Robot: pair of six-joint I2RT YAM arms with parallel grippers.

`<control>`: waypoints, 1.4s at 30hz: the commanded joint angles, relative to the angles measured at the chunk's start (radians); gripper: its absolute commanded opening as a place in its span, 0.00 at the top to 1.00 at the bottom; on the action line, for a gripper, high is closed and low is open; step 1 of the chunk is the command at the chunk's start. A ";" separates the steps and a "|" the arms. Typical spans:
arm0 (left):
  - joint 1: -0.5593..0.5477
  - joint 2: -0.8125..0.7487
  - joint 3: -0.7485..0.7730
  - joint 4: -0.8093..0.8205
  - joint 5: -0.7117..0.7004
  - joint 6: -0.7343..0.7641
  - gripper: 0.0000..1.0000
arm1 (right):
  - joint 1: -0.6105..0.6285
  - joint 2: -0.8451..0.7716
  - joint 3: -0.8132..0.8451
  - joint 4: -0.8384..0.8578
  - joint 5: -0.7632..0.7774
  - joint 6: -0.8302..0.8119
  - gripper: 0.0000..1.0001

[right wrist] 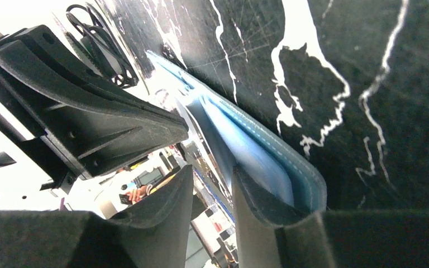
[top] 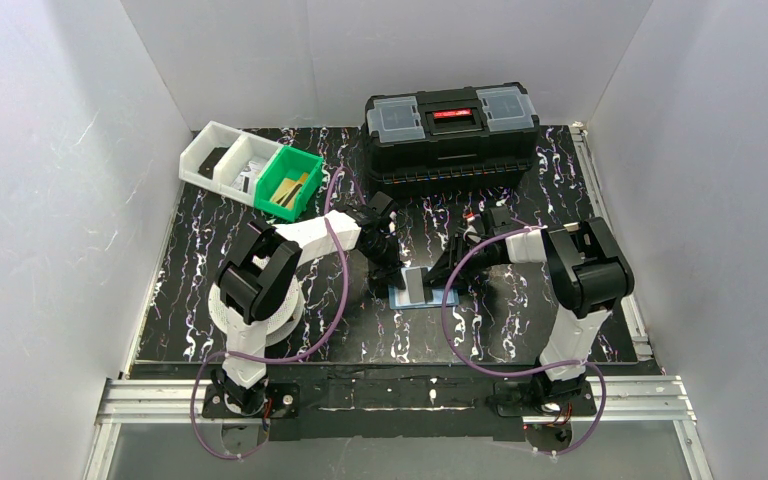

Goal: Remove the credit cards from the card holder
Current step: Remove the credit card from the card holder.

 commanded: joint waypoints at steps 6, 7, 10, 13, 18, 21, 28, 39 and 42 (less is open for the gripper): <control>-0.008 0.076 -0.022 -0.069 -0.085 0.022 1.00 | 0.022 0.058 0.042 -0.017 0.002 -0.027 0.72; -0.008 0.077 -0.022 -0.069 -0.086 0.022 1.00 | 0.024 0.057 0.045 -0.019 0.002 -0.029 0.74; -0.008 0.076 -0.024 -0.069 -0.088 0.020 1.00 | 0.024 0.049 0.044 -0.027 0.012 -0.037 0.85; -0.006 0.073 -0.027 -0.072 -0.094 0.020 1.00 | 0.022 0.026 0.038 -0.045 0.041 -0.051 0.96; -0.006 0.069 -0.031 -0.086 -0.112 0.020 1.00 | 0.001 -0.047 0.009 -0.083 0.120 -0.078 0.99; -0.006 0.065 -0.036 -0.087 -0.116 0.022 1.00 | -0.022 -0.100 -0.013 -0.104 0.165 -0.091 0.99; -0.007 0.060 -0.035 -0.090 -0.120 0.023 1.00 | -0.046 -0.220 -0.031 -0.185 0.262 -0.128 0.99; -0.006 0.030 -0.017 -0.089 -0.096 0.024 1.00 | -0.054 -0.304 0.001 -0.260 0.274 -0.135 0.99; -0.006 0.012 -0.002 -0.087 -0.083 0.022 1.00 | -0.054 -0.321 0.012 -0.273 0.262 -0.133 0.99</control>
